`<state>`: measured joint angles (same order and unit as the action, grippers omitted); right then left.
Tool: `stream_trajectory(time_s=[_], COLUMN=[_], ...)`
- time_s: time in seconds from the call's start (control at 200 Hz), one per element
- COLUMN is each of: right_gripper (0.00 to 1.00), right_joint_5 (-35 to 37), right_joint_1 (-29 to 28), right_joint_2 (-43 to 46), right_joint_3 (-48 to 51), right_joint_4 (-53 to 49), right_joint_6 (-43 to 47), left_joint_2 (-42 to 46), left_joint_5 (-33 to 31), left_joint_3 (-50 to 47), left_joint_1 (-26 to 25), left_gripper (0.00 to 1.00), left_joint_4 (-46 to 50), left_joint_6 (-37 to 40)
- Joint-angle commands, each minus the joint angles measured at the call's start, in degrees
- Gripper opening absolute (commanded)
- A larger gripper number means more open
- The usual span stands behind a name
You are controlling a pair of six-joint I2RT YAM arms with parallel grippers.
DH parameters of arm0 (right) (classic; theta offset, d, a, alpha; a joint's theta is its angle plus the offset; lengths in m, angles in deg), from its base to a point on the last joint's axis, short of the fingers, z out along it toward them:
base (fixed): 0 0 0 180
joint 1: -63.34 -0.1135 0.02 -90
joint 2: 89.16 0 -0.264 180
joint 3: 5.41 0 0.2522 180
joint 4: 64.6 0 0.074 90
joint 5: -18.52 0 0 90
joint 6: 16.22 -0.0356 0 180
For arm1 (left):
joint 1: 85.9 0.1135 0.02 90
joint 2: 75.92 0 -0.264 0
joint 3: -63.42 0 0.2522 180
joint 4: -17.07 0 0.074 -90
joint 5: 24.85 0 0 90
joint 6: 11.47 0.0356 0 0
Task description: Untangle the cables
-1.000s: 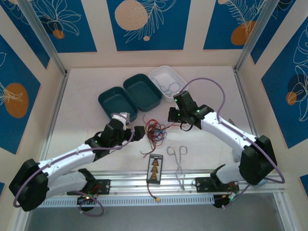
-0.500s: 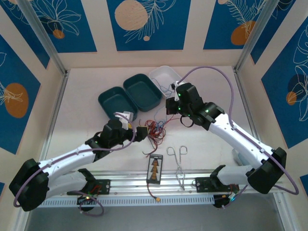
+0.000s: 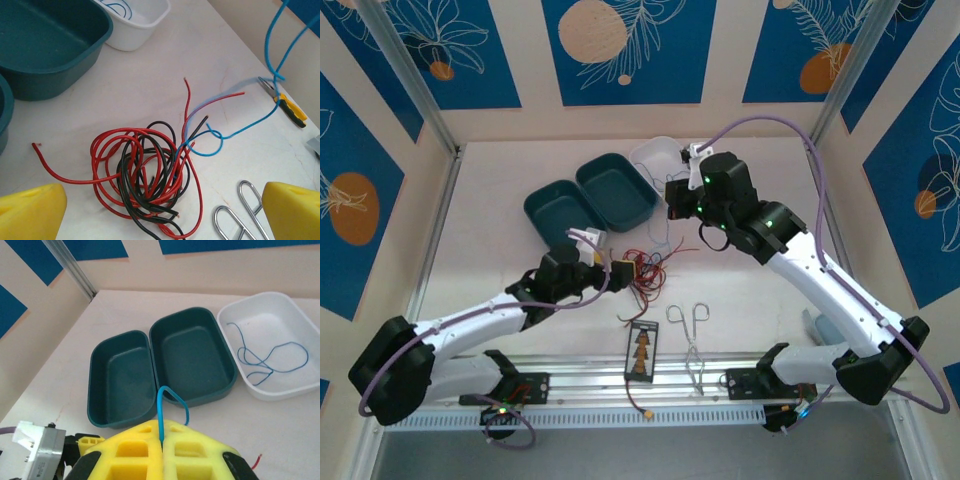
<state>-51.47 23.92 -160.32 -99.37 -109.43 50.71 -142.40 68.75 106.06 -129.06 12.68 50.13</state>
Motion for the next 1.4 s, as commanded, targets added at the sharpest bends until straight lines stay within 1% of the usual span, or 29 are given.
stream_trajectory(time_s=[0.0,0.49,0.815,1.015,1.1,1.215,1.396], right_gripper=[0.0,0.0,0.0,0.0,0.0,0.0,0.0], right_joint_5=[1.25,-1.46,-3.23,-4.12,-4.28,-4.48,-4.07], right_joint_1=[-0.13,-0.04,-0.04,-0.05,-0.06,-0.07,-0.02], right_joint_2=[-0.29,-5.65,-8.1,-10.22,-11.07,-12.4,-15.17], right_joint_3=[-4.03,-19.05,-25.37,-30.59,-32.88,-37.28,-45.58], right_joint_4=[-0.43,-5.18,-5.5,-7.36,-7.93,-9.11,-11.74], right_joint_6=[2.8,9.28,10.8,11.9,12.47,13.61,15.4], left_joint_2=[-0.75,0.08,1.06,1.61,1.74,1.73,2.1], left_joint_5=[1.6,-0.61,-2.44,-2.98,-3.16,-3.31,-3.81], left_joint_3=[0.94,0.88,0.38,0.61,0.82,1.06,0.91], left_joint_1=[-0.37,-0.39,-0.35,-0.39,-0.39,-0.42,-0.38], left_gripper=[1.0,1.0,1.0,1.0,0.97,0.94,0.95], left_joint_4=[-2.85,-0.83,0.38,1.08,1.28,1.48,1.63], left_joint_6=[-0.42,0.13,0.38,0.89,1.15,1.36,1.08])
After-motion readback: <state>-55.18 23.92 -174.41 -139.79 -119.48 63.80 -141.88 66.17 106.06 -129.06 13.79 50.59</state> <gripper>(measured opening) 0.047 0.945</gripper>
